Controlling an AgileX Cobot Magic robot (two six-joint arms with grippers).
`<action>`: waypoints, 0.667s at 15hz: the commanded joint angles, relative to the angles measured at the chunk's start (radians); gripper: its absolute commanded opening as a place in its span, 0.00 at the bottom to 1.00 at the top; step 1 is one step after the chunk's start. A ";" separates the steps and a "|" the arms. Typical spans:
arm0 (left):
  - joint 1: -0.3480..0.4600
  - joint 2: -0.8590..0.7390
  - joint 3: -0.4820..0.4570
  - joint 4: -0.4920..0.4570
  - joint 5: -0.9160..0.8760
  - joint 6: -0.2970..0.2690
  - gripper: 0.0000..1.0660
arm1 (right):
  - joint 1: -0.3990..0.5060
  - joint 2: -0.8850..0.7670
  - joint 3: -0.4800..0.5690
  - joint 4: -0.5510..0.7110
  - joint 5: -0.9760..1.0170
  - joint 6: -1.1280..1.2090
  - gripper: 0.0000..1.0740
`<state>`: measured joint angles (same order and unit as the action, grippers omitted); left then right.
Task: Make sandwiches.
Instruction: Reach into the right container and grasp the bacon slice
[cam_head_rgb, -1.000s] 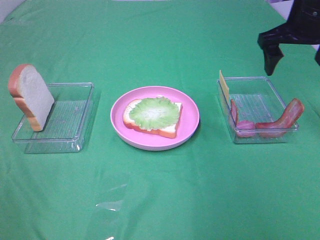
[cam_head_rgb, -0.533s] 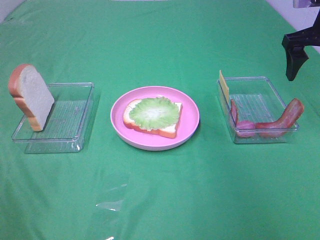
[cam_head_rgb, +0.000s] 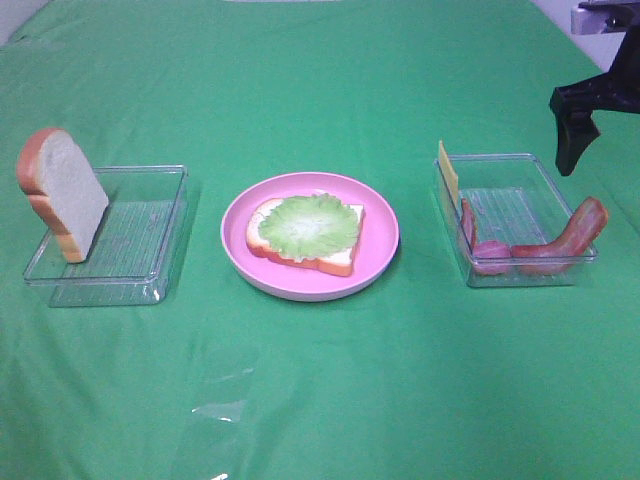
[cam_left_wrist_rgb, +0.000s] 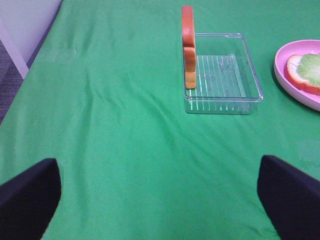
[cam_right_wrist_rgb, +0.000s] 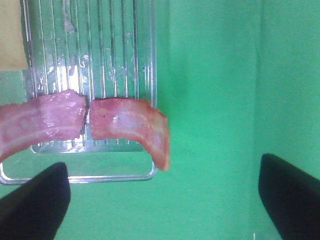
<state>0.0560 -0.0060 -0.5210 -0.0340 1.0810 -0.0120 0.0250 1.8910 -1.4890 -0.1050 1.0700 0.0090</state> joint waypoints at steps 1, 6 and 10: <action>0.000 -0.002 0.003 -0.002 -0.004 0.003 0.94 | 0.000 0.040 0.010 0.019 -0.015 -0.009 0.92; 0.000 -0.002 0.003 -0.002 -0.004 0.003 0.94 | 0.000 0.151 0.010 0.020 -0.032 -0.004 0.92; 0.000 -0.002 0.003 -0.002 -0.004 0.003 0.94 | 0.000 0.187 0.010 0.020 -0.033 -0.003 0.88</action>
<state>0.0560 -0.0060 -0.5210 -0.0340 1.0810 -0.0120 0.0250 2.0750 -1.4850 -0.0880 1.0400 0.0090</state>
